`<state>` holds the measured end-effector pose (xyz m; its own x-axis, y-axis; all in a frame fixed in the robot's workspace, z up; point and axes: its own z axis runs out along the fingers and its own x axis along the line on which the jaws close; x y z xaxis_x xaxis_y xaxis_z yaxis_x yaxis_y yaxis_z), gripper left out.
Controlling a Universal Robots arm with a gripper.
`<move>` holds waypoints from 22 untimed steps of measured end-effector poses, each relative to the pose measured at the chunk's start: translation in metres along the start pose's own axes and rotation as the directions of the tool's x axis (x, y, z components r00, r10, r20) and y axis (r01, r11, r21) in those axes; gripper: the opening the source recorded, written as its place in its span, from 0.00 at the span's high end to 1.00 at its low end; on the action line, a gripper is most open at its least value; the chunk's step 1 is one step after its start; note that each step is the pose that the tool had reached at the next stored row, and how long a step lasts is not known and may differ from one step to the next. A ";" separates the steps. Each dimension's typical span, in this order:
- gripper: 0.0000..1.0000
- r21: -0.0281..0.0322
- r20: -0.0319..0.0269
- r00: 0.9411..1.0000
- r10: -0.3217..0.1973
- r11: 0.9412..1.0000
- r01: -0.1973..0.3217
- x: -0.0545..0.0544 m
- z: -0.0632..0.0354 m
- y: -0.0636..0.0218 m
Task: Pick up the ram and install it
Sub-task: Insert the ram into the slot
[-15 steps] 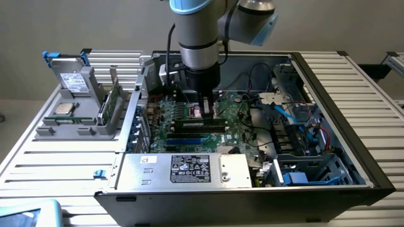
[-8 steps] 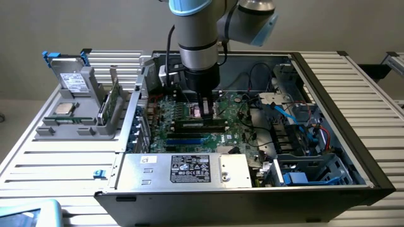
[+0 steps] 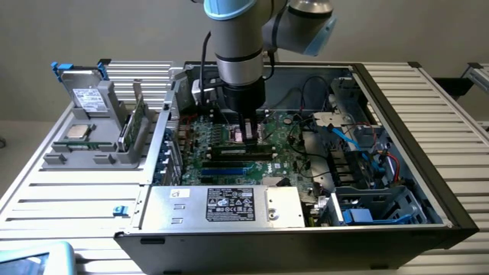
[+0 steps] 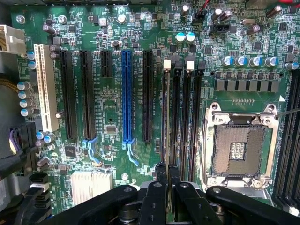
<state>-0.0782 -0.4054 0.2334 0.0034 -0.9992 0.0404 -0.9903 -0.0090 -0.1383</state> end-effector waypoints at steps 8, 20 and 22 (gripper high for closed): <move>0.87 0.001 0.000 1.000 0.000 1.000 0.000 0.000 0.0013 0.0003; 0.87 0.001 -0.001 1.000 0.006 1.000 -0.006 0.001 0.0018 0.0004; 0.87 0.002 -0.001 1.000 0.006 1.000 -0.006 0.001 0.0022 0.0004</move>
<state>-0.0784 -0.4064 0.2313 -0.0027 -0.9992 0.0404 -0.9901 -0.0030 -0.1403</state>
